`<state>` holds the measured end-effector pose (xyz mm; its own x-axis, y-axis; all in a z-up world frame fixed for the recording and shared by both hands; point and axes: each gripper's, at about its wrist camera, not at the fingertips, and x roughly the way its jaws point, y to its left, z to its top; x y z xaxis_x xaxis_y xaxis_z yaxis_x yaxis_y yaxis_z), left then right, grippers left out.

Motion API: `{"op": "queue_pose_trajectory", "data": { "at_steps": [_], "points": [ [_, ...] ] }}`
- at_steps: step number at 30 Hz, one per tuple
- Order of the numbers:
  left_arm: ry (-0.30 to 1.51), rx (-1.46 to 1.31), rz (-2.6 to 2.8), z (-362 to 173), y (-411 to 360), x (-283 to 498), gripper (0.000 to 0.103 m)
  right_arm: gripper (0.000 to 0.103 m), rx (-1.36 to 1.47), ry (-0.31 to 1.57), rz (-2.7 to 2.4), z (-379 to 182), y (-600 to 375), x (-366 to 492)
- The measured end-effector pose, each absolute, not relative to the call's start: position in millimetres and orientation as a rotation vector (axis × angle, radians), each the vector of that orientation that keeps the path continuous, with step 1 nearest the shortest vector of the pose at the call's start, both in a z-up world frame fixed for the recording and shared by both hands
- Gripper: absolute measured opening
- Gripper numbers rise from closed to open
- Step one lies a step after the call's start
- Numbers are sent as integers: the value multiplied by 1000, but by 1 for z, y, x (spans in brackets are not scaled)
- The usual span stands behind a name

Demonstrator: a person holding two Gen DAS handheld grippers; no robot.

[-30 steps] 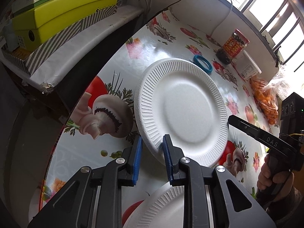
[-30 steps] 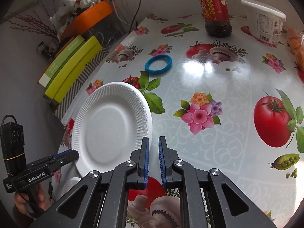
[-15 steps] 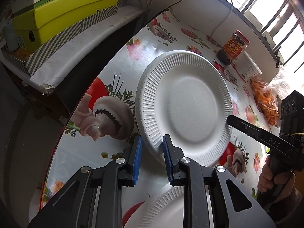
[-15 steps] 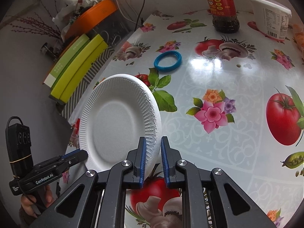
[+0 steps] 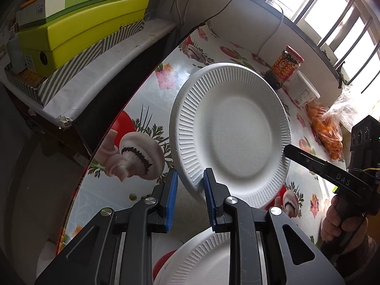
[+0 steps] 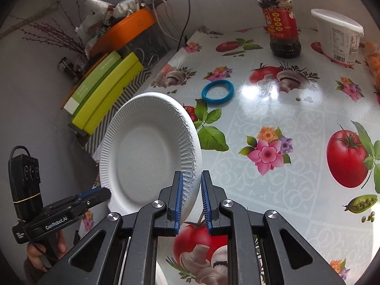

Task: Organize plates and bowls
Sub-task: 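Lift the third white plate with the right gripper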

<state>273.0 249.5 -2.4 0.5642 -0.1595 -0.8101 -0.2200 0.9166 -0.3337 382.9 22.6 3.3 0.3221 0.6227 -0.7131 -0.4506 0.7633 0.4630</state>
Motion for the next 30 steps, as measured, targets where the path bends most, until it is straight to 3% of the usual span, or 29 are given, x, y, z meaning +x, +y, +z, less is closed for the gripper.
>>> {"op": "queue_pose_trajectory", "data": {
  "at_steps": [30],
  "points": [
    [963, -407, -9, 17, 240, 247, 24, 16, 178, 1016, 728, 21, 8, 352]
  ]
}}
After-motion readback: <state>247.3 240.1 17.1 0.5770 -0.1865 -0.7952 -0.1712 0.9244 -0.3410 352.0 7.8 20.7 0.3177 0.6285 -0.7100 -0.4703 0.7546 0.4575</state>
